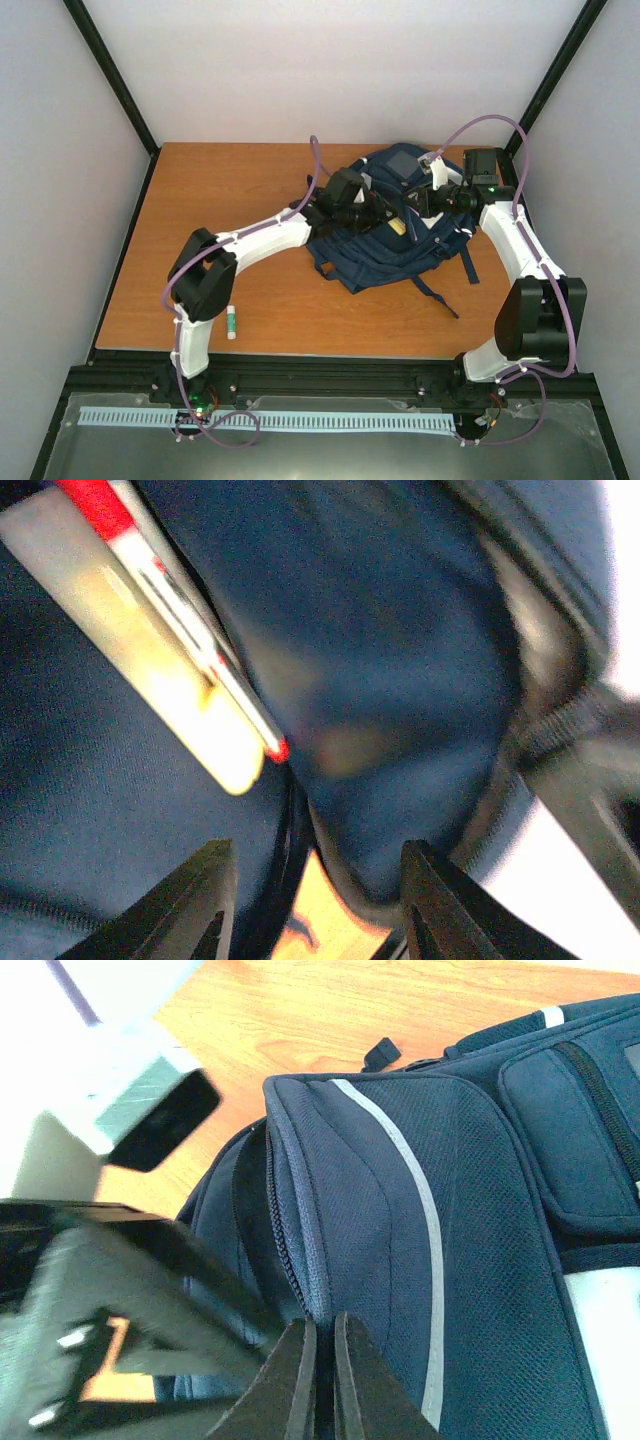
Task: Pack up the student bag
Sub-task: Place the stationery in the student bag, then move the stationery to the center of the board.
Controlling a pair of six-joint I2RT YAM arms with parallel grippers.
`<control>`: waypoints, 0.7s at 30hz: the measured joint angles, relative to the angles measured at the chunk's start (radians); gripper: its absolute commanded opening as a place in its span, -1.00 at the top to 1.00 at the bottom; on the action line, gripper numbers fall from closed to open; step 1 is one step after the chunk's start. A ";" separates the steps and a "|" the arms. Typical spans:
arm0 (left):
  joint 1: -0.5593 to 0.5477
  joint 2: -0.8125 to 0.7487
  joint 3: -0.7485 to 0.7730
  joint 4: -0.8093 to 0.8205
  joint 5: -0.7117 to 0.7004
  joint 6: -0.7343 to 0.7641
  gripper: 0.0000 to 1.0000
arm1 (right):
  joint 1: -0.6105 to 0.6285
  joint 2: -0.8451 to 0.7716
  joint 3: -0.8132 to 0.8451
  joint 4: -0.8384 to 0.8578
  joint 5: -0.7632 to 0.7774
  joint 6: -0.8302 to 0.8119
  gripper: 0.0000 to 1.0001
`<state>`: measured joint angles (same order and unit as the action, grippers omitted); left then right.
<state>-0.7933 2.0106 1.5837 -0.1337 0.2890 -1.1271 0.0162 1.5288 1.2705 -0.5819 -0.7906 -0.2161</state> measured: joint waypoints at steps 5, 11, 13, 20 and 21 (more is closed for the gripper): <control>-0.003 -0.121 -0.042 -0.142 0.068 0.186 -0.02 | 0.000 0.000 0.000 -0.003 -0.007 0.000 0.94; -0.004 -0.311 -0.206 -0.322 -0.026 0.377 -0.12 | 0.000 0.002 0.000 -0.005 -0.011 0.000 0.94; -0.004 -0.380 -0.295 -0.374 -0.090 0.423 -0.18 | 0.000 0.002 0.000 -0.005 -0.011 0.000 0.94; -0.004 -0.623 -0.647 -0.505 -0.330 0.474 -0.52 | 0.000 0.005 0.000 -0.005 -0.013 0.000 0.94; -0.003 -0.655 -0.686 -0.525 -0.367 0.468 -0.59 | 0.000 0.006 0.000 -0.005 -0.014 0.000 0.94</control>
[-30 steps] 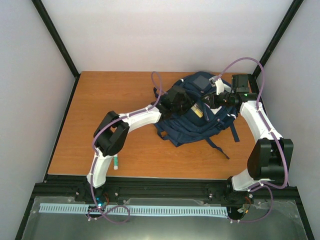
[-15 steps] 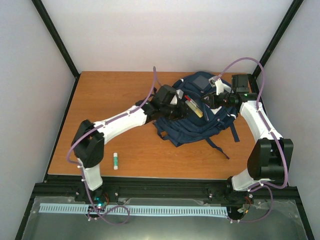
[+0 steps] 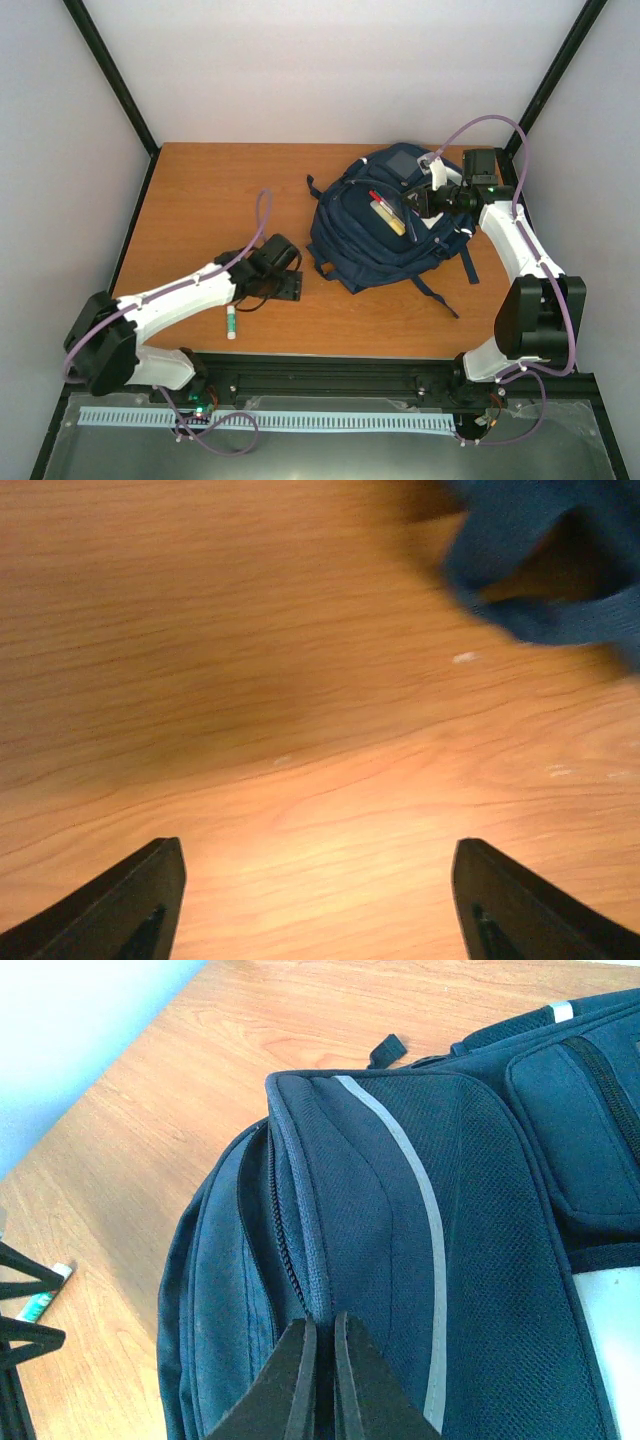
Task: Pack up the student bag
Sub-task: Move the stationery to the center of the board.
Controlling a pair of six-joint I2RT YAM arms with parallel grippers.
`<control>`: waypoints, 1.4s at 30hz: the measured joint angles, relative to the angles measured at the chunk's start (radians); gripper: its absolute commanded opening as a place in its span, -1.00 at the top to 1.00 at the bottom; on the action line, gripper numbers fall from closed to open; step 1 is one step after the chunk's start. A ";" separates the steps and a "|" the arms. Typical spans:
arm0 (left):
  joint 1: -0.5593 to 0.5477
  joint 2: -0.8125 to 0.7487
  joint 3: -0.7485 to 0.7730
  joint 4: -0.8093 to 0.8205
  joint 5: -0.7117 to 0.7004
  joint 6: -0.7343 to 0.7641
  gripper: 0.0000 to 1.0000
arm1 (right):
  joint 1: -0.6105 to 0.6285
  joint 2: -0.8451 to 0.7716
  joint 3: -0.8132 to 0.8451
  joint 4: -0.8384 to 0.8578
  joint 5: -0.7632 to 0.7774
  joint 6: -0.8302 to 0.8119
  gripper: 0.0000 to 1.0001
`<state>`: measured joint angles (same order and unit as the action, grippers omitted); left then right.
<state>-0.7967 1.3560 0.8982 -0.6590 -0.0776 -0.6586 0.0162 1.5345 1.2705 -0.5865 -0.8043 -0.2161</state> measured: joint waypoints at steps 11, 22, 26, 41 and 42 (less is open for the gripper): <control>0.011 -0.166 -0.194 -0.188 -0.283 -0.198 -0.88 | 0.000 0.003 0.000 0.000 -0.005 0.000 0.94; 0.095 -0.221 -0.308 -0.220 -0.283 -0.328 -0.57 | 0.000 0.003 0.000 0.000 -0.005 0.000 0.94; 0.096 -0.220 -0.341 -0.185 -0.235 -0.335 -0.25 | 0.000 0.003 0.000 0.000 -0.008 0.000 0.94; 0.087 -0.113 -0.343 -0.013 -0.085 -0.272 0.50 | 0.000 0.004 0.000 0.000 -0.009 0.000 0.94; 0.080 -0.102 -0.336 0.001 -0.077 -0.267 0.64 | 0.000 0.004 0.000 0.000 -0.009 0.000 0.94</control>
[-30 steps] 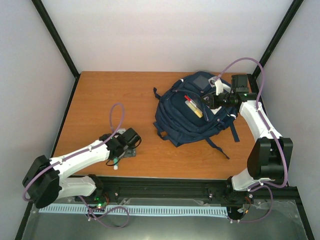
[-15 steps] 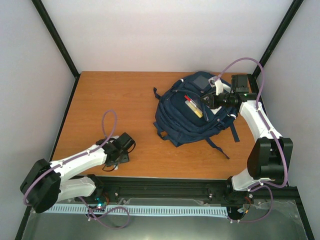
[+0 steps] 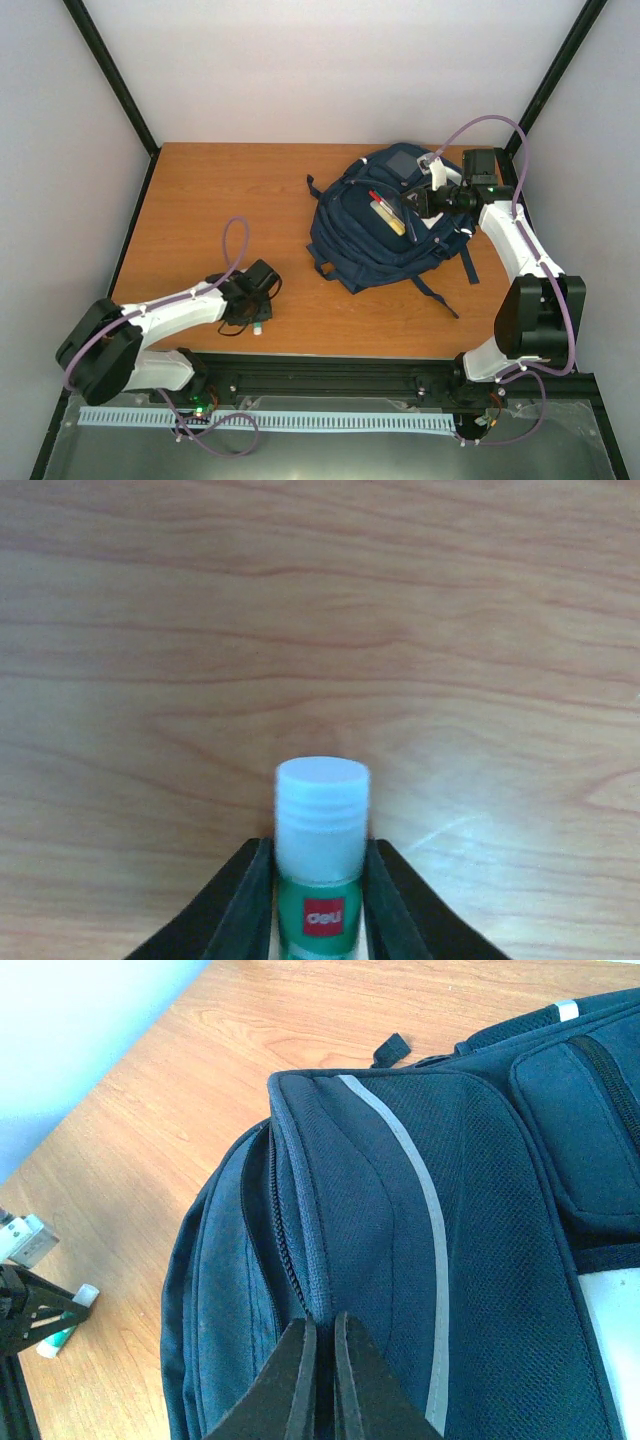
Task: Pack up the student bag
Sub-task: Move the stationery to the center of the board, then pick up the stationery from the center of the board.
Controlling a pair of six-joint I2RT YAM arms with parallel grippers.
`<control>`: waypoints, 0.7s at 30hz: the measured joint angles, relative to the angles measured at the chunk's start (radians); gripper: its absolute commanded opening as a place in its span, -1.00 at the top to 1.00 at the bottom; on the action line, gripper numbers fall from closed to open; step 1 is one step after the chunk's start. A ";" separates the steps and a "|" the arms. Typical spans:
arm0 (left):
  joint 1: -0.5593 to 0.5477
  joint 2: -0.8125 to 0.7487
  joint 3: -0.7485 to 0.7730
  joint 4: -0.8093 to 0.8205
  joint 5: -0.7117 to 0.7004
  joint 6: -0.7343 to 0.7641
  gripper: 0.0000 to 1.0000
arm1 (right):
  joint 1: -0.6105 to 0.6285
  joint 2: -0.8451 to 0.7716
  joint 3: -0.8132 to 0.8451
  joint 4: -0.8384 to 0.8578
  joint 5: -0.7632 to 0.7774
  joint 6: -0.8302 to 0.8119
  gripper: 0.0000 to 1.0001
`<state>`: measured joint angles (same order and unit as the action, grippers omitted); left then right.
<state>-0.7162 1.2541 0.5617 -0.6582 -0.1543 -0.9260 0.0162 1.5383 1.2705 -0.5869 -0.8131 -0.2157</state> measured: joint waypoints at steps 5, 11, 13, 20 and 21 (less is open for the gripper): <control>-0.076 0.090 0.058 0.064 0.031 0.018 0.71 | 0.000 0.002 0.000 0.000 -0.001 0.000 0.95; -0.246 0.297 0.237 0.094 0.039 0.066 0.63 | 0.000 0.003 0.000 0.000 -0.005 0.000 0.94; -0.302 0.363 0.304 0.098 0.042 0.098 0.47 | 0.000 0.003 0.000 0.000 -0.005 0.000 0.94; -0.393 0.478 0.437 0.073 0.035 0.184 0.17 | 0.000 0.003 0.000 0.000 -0.006 0.000 0.94; -0.396 0.478 0.437 0.067 0.035 0.187 0.18 | 0.000 0.003 0.000 0.000 -0.006 0.000 0.94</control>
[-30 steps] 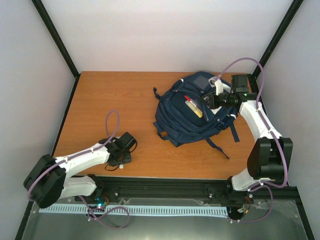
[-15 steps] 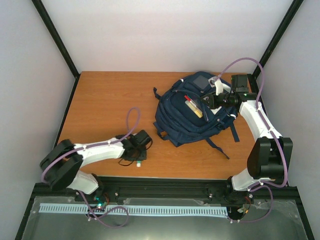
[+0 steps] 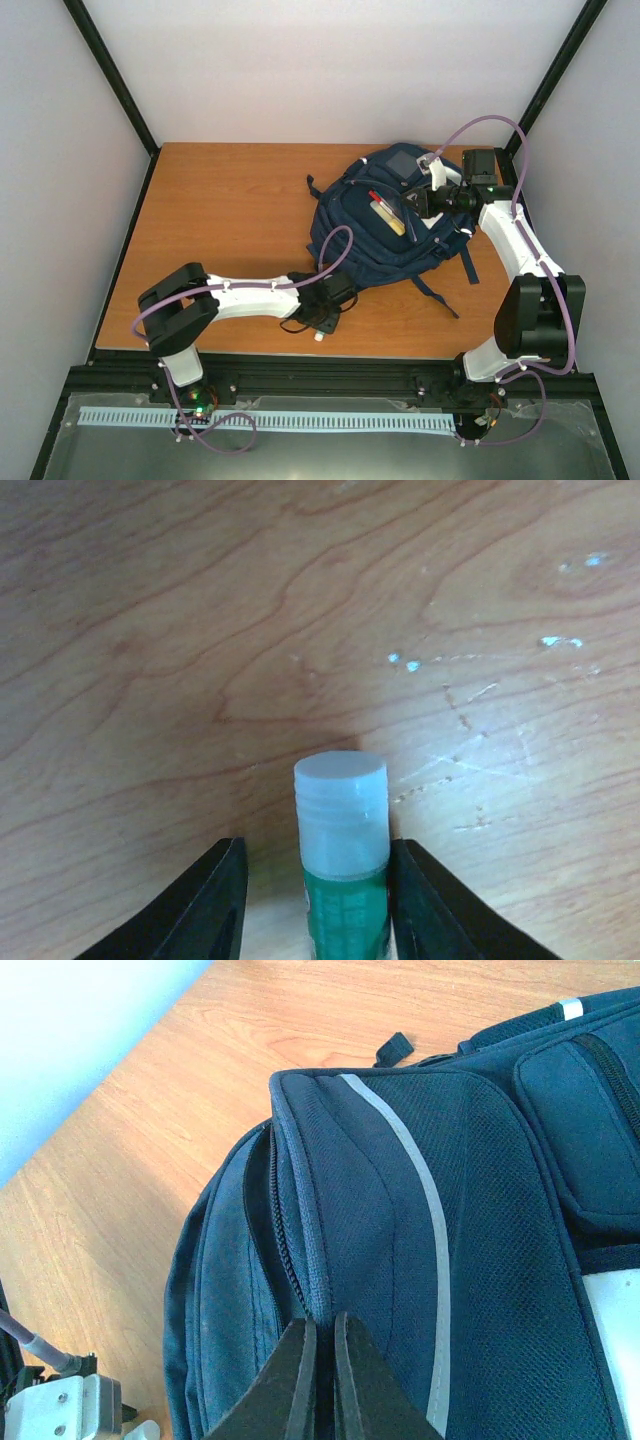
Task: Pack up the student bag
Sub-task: Pick up the stationery from the center of the board.
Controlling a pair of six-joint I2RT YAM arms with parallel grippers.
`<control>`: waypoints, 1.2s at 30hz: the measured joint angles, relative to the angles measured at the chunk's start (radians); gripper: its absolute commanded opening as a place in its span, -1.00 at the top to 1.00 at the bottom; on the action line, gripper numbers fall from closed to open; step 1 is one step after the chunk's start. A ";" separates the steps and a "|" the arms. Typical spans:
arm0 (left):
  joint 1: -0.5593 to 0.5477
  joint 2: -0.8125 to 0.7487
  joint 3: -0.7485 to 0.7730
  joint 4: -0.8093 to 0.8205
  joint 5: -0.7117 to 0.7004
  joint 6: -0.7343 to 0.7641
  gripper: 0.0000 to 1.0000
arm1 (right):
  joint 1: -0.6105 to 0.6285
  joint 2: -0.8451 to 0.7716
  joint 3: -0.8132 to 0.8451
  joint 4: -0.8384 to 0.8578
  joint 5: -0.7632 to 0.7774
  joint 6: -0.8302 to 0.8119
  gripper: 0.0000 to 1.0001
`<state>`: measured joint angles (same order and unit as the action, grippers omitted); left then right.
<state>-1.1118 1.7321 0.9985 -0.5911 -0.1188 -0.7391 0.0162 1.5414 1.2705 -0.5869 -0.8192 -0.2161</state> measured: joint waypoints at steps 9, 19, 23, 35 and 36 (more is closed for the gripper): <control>-0.001 -0.063 -0.057 -0.037 0.092 0.034 0.27 | 0.000 0.000 0.000 0.000 -0.001 0.000 0.94; -0.004 -0.071 -0.060 -0.077 0.130 0.066 0.65 | 0.000 0.000 0.000 0.000 -0.001 0.000 0.94; -0.004 -0.073 -0.057 -0.095 0.127 0.067 0.67 | 0.000 0.000 0.000 0.000 -0.001 0.000 0.94; 0.004 -0.227 0.151 -0.190 0.087 0.063 0.74 | 0.000 0.000 0.000 -0.001 -0.003 0.000 0.94; 0.015 -0.228 0.190 -0.165 0.084 0.059 0.73 | 0.000 0.000 0.000 0.000 -0.004 0.000 0.94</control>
<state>-1.0969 1.5043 1.1889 -0.7559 -0.0349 -0.6804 0.0162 1.5417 1.2705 -0.5873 -0.8230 -0.2161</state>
